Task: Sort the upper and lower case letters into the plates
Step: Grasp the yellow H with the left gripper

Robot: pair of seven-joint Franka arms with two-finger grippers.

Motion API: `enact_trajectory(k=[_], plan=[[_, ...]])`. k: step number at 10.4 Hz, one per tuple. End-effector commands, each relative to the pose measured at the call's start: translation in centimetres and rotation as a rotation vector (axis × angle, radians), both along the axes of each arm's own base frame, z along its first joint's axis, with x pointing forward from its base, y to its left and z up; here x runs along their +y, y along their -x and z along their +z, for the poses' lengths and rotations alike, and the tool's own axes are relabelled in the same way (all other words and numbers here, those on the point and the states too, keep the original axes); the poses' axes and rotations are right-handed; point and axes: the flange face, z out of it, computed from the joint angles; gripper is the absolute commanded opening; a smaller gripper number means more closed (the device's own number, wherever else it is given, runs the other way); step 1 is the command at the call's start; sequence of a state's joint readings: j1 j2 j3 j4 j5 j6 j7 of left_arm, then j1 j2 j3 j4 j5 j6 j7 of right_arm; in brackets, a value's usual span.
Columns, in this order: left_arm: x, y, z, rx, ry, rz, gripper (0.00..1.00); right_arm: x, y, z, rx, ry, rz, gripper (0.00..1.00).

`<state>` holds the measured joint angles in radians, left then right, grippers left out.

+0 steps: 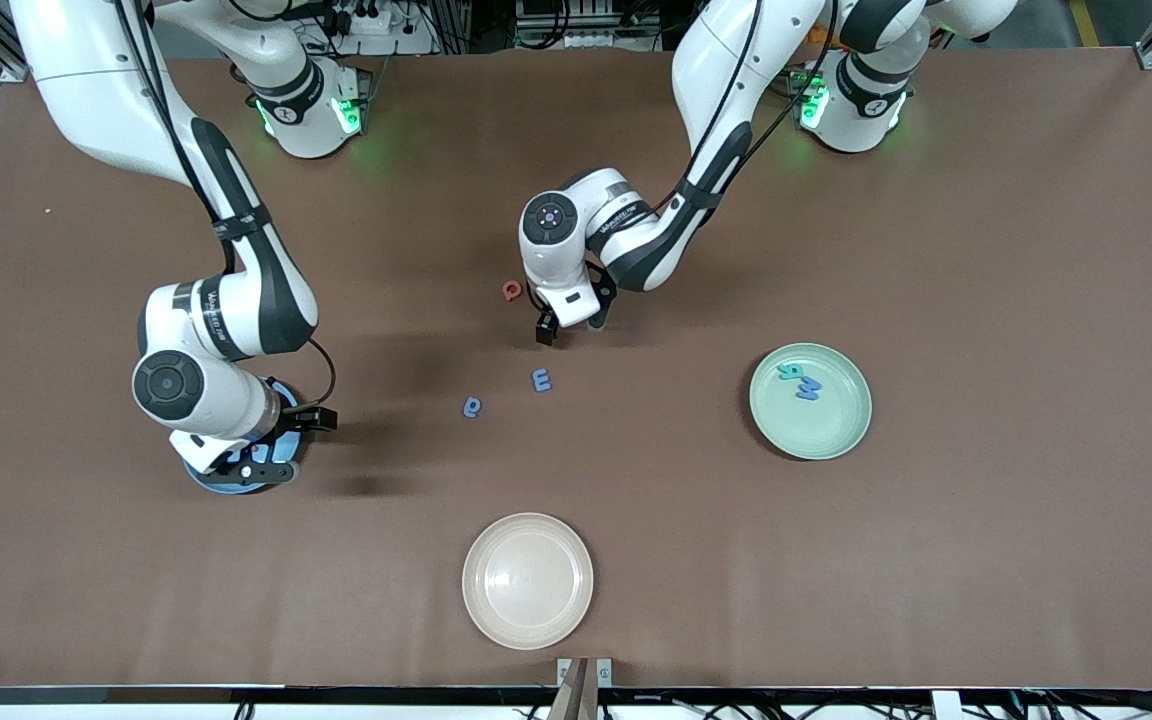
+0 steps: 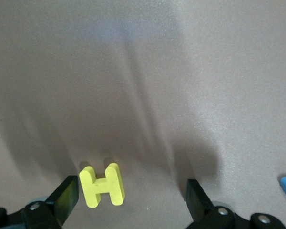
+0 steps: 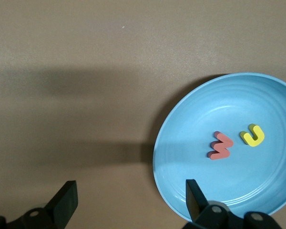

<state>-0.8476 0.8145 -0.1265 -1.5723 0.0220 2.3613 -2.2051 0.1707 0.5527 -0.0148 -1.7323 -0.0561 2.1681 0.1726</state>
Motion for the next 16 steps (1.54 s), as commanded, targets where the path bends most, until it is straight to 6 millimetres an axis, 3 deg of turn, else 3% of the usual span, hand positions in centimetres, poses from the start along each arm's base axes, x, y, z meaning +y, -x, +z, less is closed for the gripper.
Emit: enact_trajectory(k=[1, 3, 4, 7, 8, 10, 11, 12, 13, 14, 16], plan=[[0.6, 0.3, -0.4, -0.011, -0.021, 0.012, 0.73, 0.9, -0.3, 0.2, -0.008, 0.003, 0.0, 1.0], [0.6, 0.2, -0.3, -0.013, -0.018, 0.011, 0.65, 1.2, -0.5, 0.4, -0.013, 0.002, 0.003, 1.0], [0.6, 0.2, -0.3, -0.013, -0.018, 0.008, 0.51, 1.7, -0.4, 0.5, -0.015, 0.0, 0.008, 1.0], [0.6, 0.1, -0.3, -0.016, -0.017, -0.009, 0.27, 4.1, -0.7, 0.8, -0.032, 0.0, -0.006, 1.0], [1.1, -0.8, 0.0, -0.019, -0.012, -0.038, 0.18, 5.8, -0.8, 0.8, -0.041, 0.001, -0.01, 1.0], [4.4, -5.9, 1.1, -0.023, 0.019, -0.047, 0.09, 8.4, -0.6, 1.0, -0.051, -0.007, -0.007, 1.0], [6.4, -8.7, 2.1, -0.03, 0.036, -0.075, 0.09, 10.8, -0.1, 1.0, -0.037, -0.066, -0.041, 1.0], [8.5, -11.1, 2.8, -0.015, 0.056, -0.104, 0.09, 15.0, 0.5, 1.2, -0.034, -0.121, -0.026, 1.0], [10.6, -13.3, 3.5, 0.002, 0.066, -0.15, 0.09, 19.6, 2.2, 0.2, -0.023, -0.118, 0.021, 1.0], [12.5, -15.3, 4.5, 0.024, 0.061, -0.188, 0.09, 22.8, 3.0, -0.7, -0.048, -0.121, 0.022, 1.0], [18.0, -18.5, 5.9, 0.097, 0.046, -0.325, 0.09, 27.7, 5.4, -3.1, -0.085, -0.14, 0.103, 1.0]])
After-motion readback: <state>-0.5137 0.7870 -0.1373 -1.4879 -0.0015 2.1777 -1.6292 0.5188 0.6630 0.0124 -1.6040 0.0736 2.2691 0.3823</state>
